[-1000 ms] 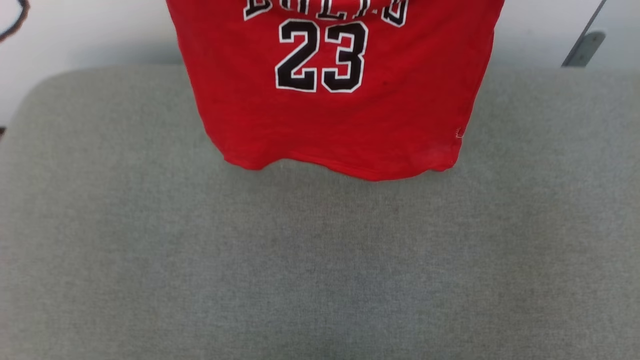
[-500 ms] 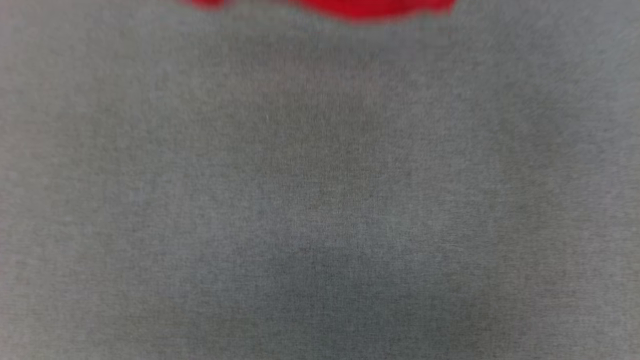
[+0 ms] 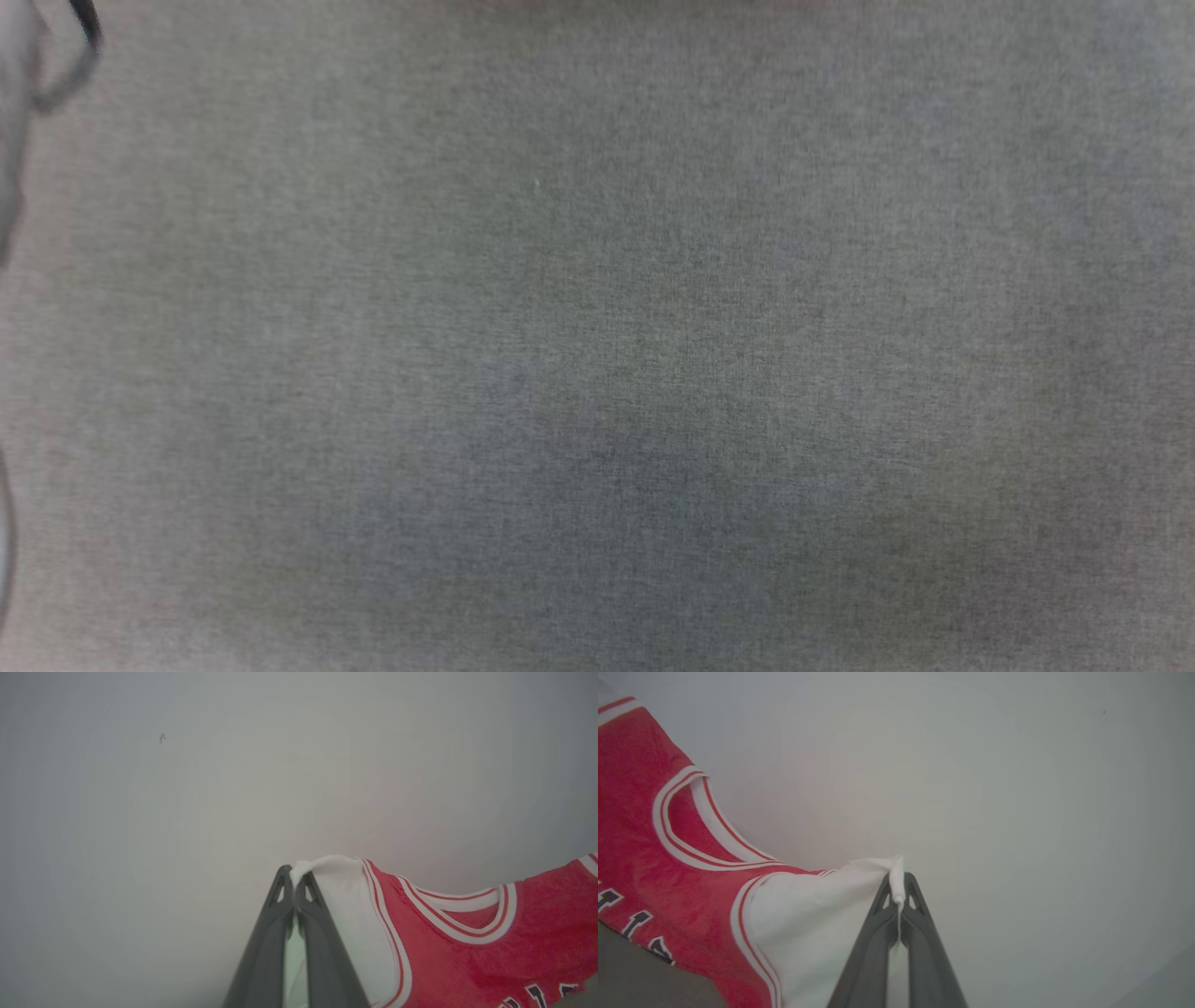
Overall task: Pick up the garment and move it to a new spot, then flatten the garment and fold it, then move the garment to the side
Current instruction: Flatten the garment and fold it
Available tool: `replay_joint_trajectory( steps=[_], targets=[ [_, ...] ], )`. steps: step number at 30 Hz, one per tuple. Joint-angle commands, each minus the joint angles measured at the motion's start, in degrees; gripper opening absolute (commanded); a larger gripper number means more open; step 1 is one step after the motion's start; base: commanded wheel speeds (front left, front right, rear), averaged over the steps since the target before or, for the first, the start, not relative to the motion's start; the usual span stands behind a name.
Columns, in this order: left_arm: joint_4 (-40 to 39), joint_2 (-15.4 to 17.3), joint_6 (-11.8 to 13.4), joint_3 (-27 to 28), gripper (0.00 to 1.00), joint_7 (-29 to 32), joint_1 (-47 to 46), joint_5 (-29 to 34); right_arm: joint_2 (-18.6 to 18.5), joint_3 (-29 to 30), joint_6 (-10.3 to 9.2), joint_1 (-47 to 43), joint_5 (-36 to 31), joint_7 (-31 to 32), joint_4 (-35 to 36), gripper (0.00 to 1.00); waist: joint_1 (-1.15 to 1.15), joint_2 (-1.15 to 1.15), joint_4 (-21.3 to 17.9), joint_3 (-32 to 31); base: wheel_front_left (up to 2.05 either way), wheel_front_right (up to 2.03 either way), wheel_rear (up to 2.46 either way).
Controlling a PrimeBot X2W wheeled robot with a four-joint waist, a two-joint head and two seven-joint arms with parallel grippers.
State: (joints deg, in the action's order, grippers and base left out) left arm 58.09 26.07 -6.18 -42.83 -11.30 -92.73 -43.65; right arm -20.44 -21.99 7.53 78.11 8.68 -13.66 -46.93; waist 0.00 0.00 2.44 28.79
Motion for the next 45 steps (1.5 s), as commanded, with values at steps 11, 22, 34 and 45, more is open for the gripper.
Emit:
replay_joint_trajectory(
  steps=[11,22,34,45],
  targets=[
    [-12.0,7.0,-1.3,-3.0,0.00,11.4,22.5,-10.0,-8.6,-6.5,-0.09,-21.2,19.7,8.5,14.9,0.00,0.00,0.00,-0.5,-11.4,0.00,0.00,0.00],
    [-44.3,26.7,2.5,-6.3,0.00,13.5,54.3,-19.0,-18.1,-2.3,-0.09,-50.1,19.3,9.5,34.9,0.00,0.00,0.00,-1.1,-17.2,0.00,0.00,0.00],
    [-55.3,35.7,12.2,-10.7,0.00,13.8,75.9,-26.6,-20.4,1.0,-0.09,-72.7,16.5,12.3,42.0,0.00,0.00,0.00,-1.0,-17.0,0.00,0.00,0.00],
    [-52.6,33.2,14.1,-10.8,0.00,10.7,78.8,-27.6,-21.6,-2.7,-0.09,-79.0,23.5,16.9,39.0,0.00,0.00,0.00,-0.3,-15.6,0.00,0.00,0.00]
  ],
)
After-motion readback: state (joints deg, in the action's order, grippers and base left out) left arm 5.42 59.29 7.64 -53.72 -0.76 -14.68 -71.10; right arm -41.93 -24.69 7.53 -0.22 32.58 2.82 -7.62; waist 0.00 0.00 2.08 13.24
